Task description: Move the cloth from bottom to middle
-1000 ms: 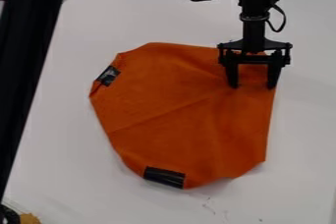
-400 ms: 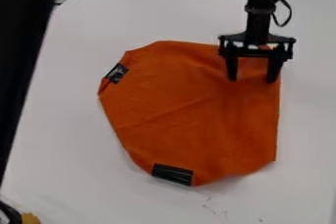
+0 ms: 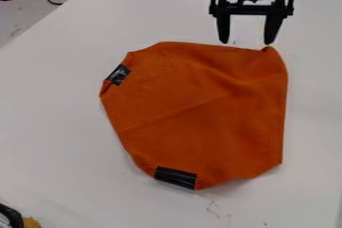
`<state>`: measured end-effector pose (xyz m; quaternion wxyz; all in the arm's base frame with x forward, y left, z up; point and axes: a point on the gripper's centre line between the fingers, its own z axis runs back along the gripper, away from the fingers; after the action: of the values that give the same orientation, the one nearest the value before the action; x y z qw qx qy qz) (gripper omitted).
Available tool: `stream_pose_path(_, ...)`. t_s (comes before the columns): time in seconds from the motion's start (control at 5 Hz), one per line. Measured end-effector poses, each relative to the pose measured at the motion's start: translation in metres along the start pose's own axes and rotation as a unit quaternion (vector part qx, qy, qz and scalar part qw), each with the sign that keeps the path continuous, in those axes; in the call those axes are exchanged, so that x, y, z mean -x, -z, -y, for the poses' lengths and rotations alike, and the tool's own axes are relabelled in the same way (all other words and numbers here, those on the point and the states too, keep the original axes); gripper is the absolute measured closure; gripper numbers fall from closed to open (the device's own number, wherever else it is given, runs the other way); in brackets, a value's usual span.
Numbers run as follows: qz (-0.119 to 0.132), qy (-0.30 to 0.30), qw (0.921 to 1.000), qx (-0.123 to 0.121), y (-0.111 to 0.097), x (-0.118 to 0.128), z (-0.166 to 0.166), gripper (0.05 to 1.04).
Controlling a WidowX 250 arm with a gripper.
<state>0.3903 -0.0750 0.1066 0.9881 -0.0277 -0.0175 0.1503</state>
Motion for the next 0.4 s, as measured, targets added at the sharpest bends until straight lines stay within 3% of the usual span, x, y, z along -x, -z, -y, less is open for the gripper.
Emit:
stream_pose_path(0.2, -0.013, -0.046, 0.9988, -0.010, -0.007, 0.007, -0.046, 0.083)
stream_pose_path(0.4, -0.027, -0.119, 0.9922, -0.027, -0.014, 0.024, -0.109, 0.083)
